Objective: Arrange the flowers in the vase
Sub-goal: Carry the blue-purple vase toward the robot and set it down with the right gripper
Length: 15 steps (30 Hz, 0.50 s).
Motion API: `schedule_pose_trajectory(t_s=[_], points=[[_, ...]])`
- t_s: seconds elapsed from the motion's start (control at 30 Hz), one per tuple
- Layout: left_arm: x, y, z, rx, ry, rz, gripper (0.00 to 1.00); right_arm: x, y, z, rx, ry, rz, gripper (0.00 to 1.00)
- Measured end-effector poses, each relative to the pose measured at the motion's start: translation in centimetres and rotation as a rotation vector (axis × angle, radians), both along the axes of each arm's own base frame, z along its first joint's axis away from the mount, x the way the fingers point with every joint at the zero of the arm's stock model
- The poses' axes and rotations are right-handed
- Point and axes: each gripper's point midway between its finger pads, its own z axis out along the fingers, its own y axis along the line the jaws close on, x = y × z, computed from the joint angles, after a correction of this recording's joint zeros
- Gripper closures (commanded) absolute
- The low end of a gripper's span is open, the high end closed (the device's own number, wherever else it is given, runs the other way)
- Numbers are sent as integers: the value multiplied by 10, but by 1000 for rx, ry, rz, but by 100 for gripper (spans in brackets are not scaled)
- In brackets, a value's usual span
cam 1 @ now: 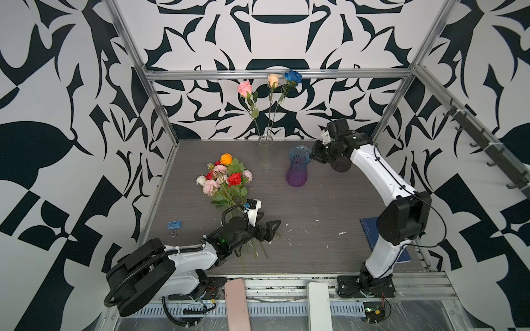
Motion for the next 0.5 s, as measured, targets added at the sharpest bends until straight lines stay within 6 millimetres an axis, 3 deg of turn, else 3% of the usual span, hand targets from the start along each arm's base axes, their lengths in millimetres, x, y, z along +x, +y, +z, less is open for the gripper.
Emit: schedule_pose_trajectory(t_s=[0.17, 0.5], points=[[0, 0, 0, 0, 2, 0, 1, -30, -3, 2, 43, 27, -11, 100], [3, -6, 0, 4, 9, -10, 1, -113, -15, 3, 137, 131, -56, 100]])
